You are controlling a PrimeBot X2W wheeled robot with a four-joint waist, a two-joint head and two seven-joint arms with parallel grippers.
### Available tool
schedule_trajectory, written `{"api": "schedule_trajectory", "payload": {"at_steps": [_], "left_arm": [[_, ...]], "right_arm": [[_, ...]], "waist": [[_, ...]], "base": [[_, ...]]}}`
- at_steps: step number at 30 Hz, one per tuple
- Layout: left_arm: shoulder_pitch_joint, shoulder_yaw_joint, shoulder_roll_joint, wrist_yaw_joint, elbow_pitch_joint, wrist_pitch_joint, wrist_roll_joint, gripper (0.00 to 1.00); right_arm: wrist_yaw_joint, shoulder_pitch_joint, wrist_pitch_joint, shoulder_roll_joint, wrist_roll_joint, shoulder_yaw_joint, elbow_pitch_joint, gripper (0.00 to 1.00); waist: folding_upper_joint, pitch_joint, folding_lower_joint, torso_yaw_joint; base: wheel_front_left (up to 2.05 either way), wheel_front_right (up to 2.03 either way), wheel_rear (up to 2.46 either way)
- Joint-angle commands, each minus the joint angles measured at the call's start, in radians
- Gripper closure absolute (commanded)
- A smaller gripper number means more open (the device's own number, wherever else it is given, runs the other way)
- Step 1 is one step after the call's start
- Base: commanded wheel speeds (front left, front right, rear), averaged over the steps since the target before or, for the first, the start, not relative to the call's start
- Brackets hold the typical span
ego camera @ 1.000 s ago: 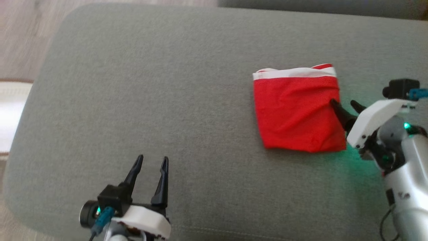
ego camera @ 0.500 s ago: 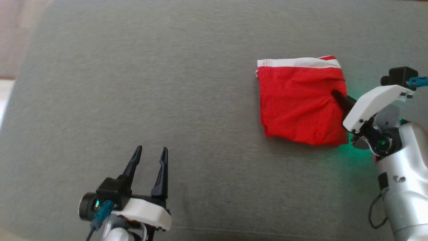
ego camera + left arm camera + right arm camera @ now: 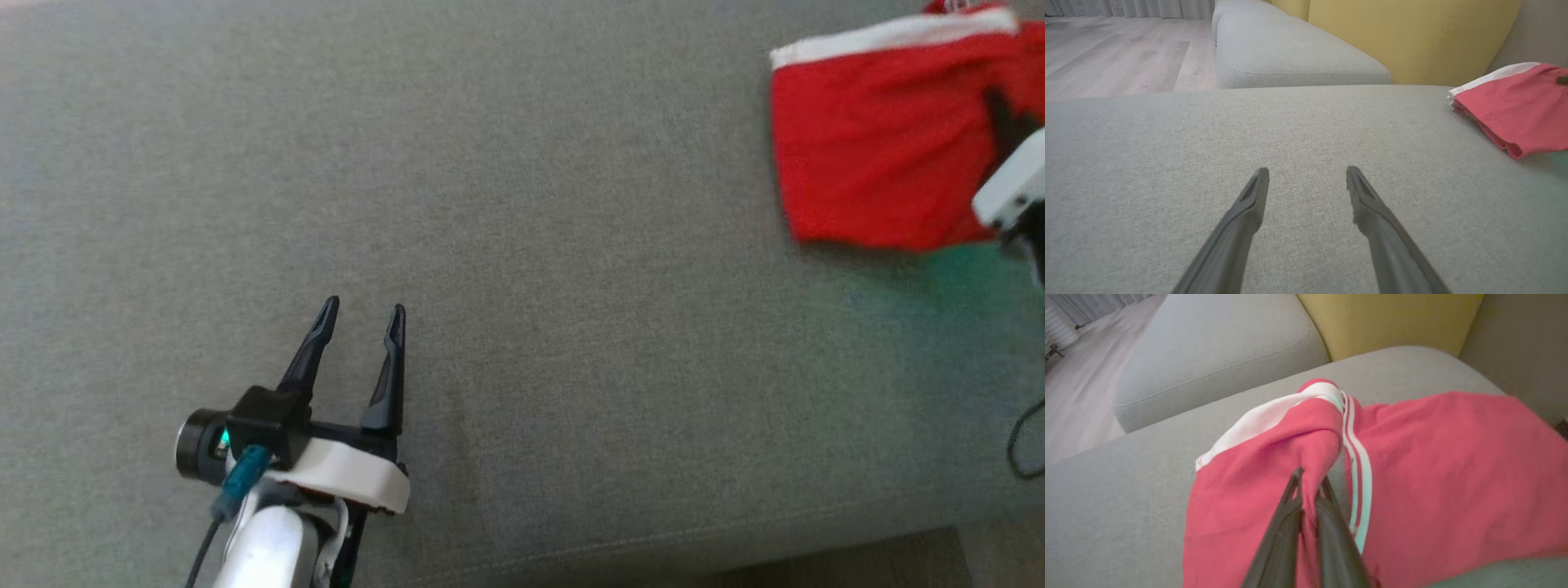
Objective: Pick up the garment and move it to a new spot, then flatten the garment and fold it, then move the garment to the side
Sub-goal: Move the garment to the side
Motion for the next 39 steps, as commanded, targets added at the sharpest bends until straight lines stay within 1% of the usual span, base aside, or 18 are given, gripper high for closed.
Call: {"api": "schedule_trajectory", "payload": {"at_steps": [1, 5, 8, 12, 15, 16, 17, 23, 27, 30, 33, 35, 36, 39], "left_arm": [[-0.027, 0.042, -0.002, -0.004, -0.028, -0.012, 0.010, 0.00], [-0.026, 0.050, -0.002, -0.002, -0.028, -0.012, 0.018, 0.00], [-0.013, 0.056, -0.002, 0.000, -0.032, -0.012, 0.023, 0.00], [0.002, 0.071, -0.001, -0.002, -0.040, -0.012, 0.027, 0.00], [0.007, 0.080, 0.000, -0.005, -0.045, -0.012, 0.030, 0.00], [0.007, 0.082, 0.000, -0.005, -0.046, -0.012, 0.032, 0.00], [0.006, 0.083, 0.000, -0.005, -0.046, -0.012, 0.034, 0.00], [-0.006, 0.087, -0.001, -0.003, -0.042, -0.012, 0.033, 0.00], [-0.002, 0.089, -0.001, 0.000, -0.041, -0.012, 0.026, 0.00], [0.004, 0.092, -0.001, 0.003, -0.045, -0.012, 0.018, 0.00], [0.014, 0.098, -0.001, 0.011, -0.047, -0.012, 0.009, 0.00], [0.023, 0.101, -0.001, 0.018, -0.049, -0.012, 0.001, 0.00], [0.023, 0.101, -0.001, 0.018, -0.049, -0.012, 0.001, 0.00], [0.034, 0.103, -0.001, 0.031, -0.051, -0.012, -0.013, 0.00]], "right_arm": [[-0.001, -0.057, -0.016, -0.021, -0.017, 0.006, -0.026, 1.00], [-0.001, -0.122, -0.024, -0.076, -0.074, -0.017, 0.007, 1.00], [-0.001, -0.152, -0.014, -0.132, -0.112, -0.044, 0.027, 1.00], [-0.001, -0.164, 0.020, -0.205, -0.174, -0.072, 0.069, 1.00], [-0.001, -0.164, 0.015, -0.242, -0.244, -0.093, 0.100, 1.00], [-0.001, -0.165, -0.005, -0.248, -0.274, -0.100, 0.104, 0.53], [-0.001, -0.167, -0.031, -0.251, -0.308, -0.113, 0.107, 0.00], [-0.001, -0.160, -0.215, -0.212, -0.508, -0.185, 0.097, 0.00], [-0.001, -0.124, -0.315, -0.159, -0.582, -0.227, 0.074, 0.00], [-0.001, -0.085, -0.371, -0.120, -0.590, -0.225, 0.040, 0.00], [-0.001, -0.030, -0.418, -0.076, -0.568, -0.205, -0.008, 0.00], [-0.001, 0.021, -0.441, -0.045, -0.542, -0.188, -0.052, 0.00], [-0.001, 0.021, -0.441, -0.045, -0.542, -0.188, -0.052, 0.00], [-0.001, 0.119, -0.464, -0.004, -0.502, -0.167, -0.135, 0.00]], "waist": [[0.0000, 0.030, -0.0001, -0.011], [0.0000, 0.052, -0.0001, 0.004], [0.0000, 0.064, -0.0001, 0.016], [0.0000, 0.071, -0.0001, 0.024], [0.0000, 0.077, -0.0001, 0.022], [0.0000, 0.079, -0.0001, 0.021], [0.0000, 0.081, -0.0001, 0.019], [0.0000, 0.077, -0.0001, 0.003], [0.0000, 0.056, -0.0001, -0.004], [0.0000, 0.032, -0.0001, -0.005], [0.0000, -0.003, -0.0001, -0.002], [0.0000, -0.032, -0.0001, 0.004], [0.0000, -0.032, -0.0001, 0.004], [0.0000, -0.076, -0.0001, 0.021]], "base": [[0.00, 0.00, 0.00], [0.00, 0.00, 0.00], [0.00, 0.00, 0.00], [0.00, 0.00, 0.00], [0.00, 0.00, 0.00], [0.00, 0.00, 0.00], [0.00, 0.00, 0.00], [0.00, 0.00, 0.00], [0.00, 0.00, 0.00], [0.00, 0.00, 0.00], [0.00, 0.00, 0.00], [0.00, 0.00, 0.00], [0.00, 0.00, 0.00], [0.00, 0.00, 0.00]]}}
